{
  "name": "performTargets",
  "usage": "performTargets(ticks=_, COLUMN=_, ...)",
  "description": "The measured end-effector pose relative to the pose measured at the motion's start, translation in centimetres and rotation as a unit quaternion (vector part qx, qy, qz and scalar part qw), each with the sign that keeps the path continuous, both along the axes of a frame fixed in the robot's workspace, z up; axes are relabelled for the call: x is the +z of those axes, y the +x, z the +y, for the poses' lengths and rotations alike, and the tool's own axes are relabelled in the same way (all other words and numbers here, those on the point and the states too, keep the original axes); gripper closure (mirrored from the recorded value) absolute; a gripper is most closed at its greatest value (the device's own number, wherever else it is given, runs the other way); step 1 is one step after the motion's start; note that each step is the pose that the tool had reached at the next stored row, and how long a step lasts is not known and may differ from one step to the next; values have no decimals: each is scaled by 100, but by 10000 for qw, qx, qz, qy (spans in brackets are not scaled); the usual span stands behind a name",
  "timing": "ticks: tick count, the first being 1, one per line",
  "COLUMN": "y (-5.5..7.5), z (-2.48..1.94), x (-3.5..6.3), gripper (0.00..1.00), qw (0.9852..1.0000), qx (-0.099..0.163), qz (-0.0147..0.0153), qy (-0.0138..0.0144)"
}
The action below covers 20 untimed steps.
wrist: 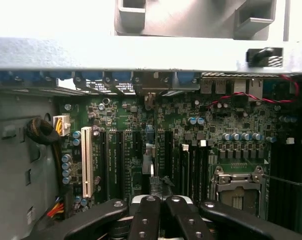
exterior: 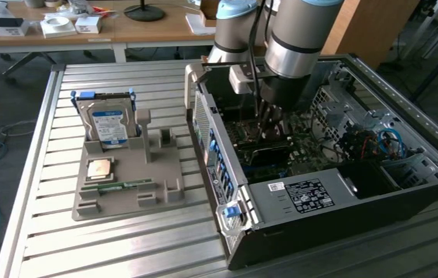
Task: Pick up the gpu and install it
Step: 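Press down on the gpu until it lock into place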
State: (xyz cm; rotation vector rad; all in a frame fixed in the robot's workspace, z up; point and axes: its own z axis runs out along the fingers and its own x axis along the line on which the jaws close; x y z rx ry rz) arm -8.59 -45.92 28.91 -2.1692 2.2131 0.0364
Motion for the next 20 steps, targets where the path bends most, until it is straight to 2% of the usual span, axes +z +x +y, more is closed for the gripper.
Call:
performTargets(ticks=8, y=7, z=1, x=179, gripper=89, qw=10000, qx=0, qz=1, qy=-1)
performTargets(ticks=20, y=34, z=1, x=180, gripper=89, qw=10000, qx=0, qz=3, qy=-1)
